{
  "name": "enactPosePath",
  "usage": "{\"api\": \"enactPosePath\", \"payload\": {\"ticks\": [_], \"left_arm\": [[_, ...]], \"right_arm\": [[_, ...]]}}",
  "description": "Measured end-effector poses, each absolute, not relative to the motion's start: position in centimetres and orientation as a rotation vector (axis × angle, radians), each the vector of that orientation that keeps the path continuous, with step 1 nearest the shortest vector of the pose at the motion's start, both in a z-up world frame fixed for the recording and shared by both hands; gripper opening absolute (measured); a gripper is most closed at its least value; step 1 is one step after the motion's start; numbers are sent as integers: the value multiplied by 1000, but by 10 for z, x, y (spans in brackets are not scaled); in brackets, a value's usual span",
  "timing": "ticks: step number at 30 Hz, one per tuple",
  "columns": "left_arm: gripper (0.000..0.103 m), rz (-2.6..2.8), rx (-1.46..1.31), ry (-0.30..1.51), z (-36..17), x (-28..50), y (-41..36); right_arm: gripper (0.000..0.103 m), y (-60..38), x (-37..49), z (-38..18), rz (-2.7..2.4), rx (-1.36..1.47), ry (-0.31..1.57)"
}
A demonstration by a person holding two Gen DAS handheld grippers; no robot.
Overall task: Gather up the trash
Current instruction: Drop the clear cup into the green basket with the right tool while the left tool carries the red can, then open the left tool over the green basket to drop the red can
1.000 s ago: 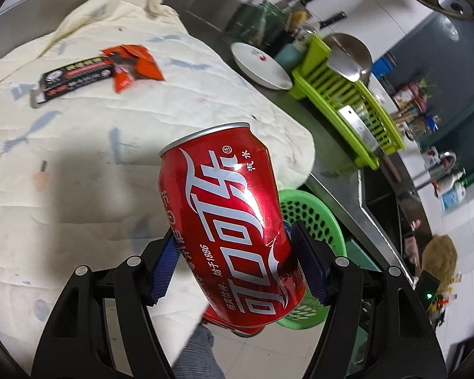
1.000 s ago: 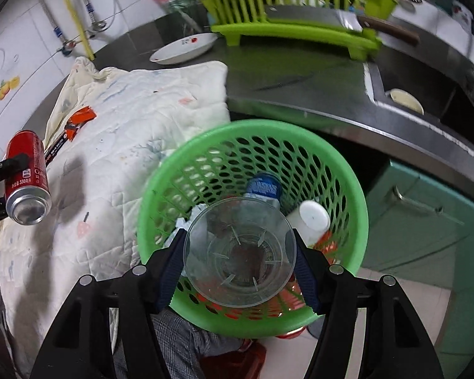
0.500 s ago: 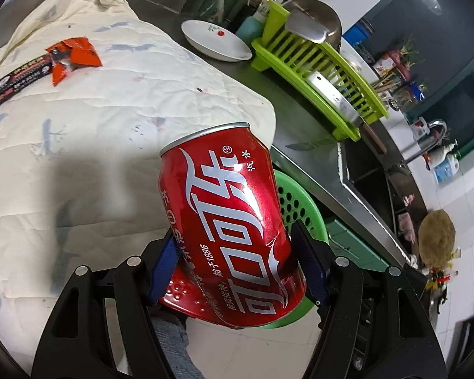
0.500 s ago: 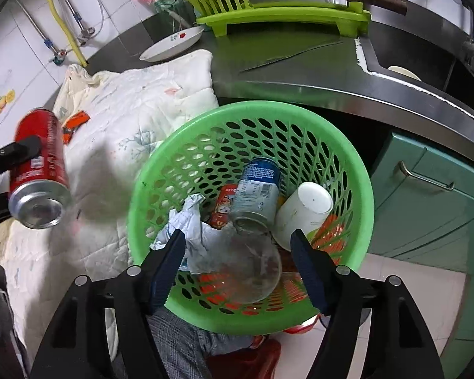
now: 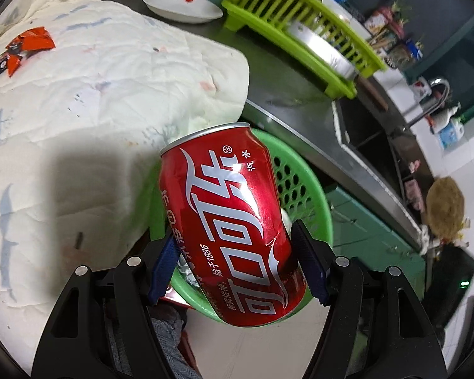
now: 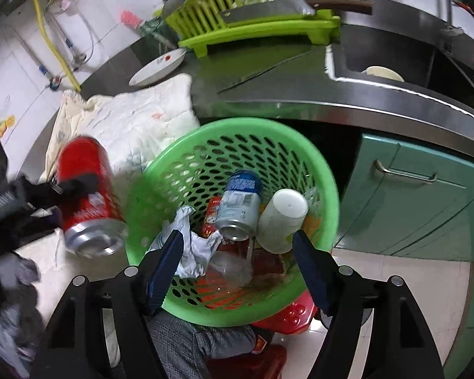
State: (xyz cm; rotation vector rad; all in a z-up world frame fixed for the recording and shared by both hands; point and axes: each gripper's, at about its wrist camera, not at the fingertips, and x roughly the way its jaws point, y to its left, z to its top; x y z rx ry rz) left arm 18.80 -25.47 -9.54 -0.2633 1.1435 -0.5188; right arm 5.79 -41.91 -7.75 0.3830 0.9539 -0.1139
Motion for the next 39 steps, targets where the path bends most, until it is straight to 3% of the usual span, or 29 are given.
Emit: {"api": "enactPosePath", "payload": {"ticks": [15, 18, 39], "left_arm": [[70, -538, -121, 1138, -112, 195, -282], [74, -534, -86, 1120, -113, 193, -282], [74, -440, -124, 1012, -67, 190, -194]], "right_arm": [[70, -423, 52, -71, -133, 393, 922], [70, -422, 53, -70, -127, 397, 918], [70, -382, 74, -59, -64, 337, 927]]}}
